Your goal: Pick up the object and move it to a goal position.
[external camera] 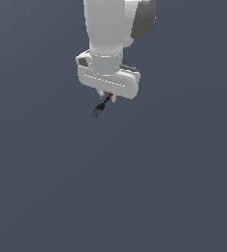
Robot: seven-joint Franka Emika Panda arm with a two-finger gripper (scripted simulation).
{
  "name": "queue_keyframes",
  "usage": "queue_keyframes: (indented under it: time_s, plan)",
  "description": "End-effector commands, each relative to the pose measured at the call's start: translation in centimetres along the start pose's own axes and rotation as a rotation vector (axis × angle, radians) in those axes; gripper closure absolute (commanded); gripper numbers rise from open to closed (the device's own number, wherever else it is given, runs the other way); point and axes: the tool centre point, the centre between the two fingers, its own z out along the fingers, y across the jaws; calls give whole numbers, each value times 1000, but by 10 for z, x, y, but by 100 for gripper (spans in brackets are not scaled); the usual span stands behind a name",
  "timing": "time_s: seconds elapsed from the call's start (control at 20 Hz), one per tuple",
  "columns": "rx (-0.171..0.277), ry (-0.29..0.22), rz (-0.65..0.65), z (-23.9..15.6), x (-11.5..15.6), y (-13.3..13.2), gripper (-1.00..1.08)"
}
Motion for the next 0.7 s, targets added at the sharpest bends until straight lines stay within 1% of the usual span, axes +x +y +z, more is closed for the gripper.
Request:
queue_keyframes:
  time_s: [0.0, 0.3, 0.65]
  plan:
    - [-1, -1, 0, -20, -8, -2, 108]
    - [-1, -1, 0, -53, -21, -5, 108]
    - [0, -2, -1, -65, -24, -8, 108]
